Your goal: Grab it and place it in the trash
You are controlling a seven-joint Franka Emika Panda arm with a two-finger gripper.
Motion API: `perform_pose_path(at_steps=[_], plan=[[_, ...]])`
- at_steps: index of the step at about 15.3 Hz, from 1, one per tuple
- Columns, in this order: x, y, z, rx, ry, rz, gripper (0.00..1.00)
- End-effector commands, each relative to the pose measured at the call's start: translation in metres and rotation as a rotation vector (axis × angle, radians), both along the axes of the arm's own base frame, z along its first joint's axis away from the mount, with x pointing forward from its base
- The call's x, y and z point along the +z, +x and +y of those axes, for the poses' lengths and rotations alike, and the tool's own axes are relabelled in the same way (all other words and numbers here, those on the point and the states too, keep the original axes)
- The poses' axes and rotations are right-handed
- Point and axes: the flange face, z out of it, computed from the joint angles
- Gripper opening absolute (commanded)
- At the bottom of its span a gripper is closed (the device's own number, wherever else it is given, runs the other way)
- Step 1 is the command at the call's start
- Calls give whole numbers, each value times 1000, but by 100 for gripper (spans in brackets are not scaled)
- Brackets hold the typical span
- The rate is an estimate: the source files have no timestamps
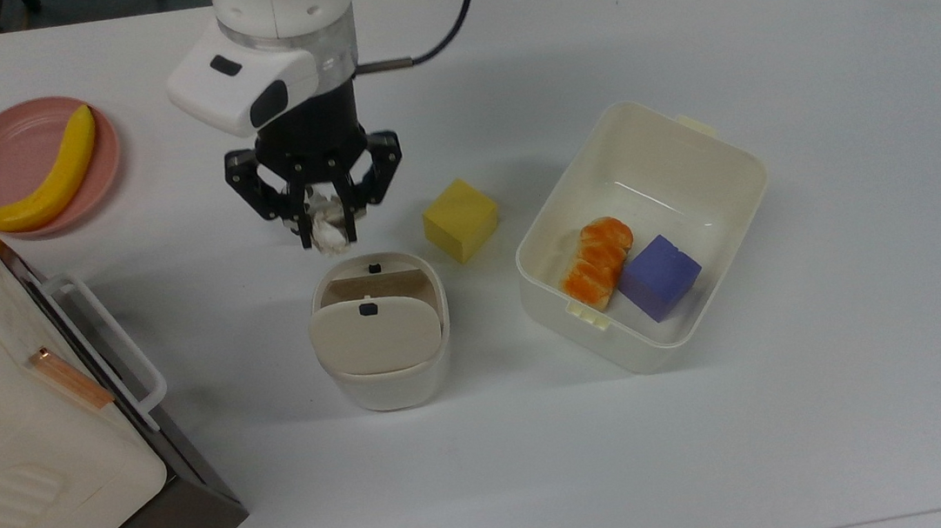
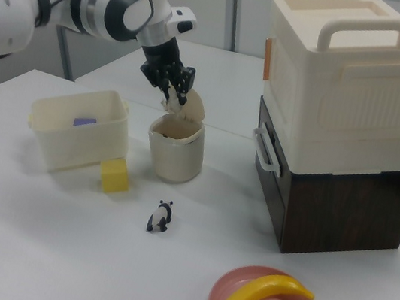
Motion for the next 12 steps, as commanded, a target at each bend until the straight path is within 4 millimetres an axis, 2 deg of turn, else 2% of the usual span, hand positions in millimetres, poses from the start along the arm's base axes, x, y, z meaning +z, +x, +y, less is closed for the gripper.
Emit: perform_pose_path(at_steps=[1,3,6,7,9,12], plan=[[-18,14,23,-102,-35,-66,100],[-19,13,33,-116,-45,-69,100],[-23,10,31,-124,-49,-49,100],[-31,5,30,-119,-57,-1,100],[-34,-10,26,-61,-78,126,100],[-24,-40,21,-5,-65,306,100]])
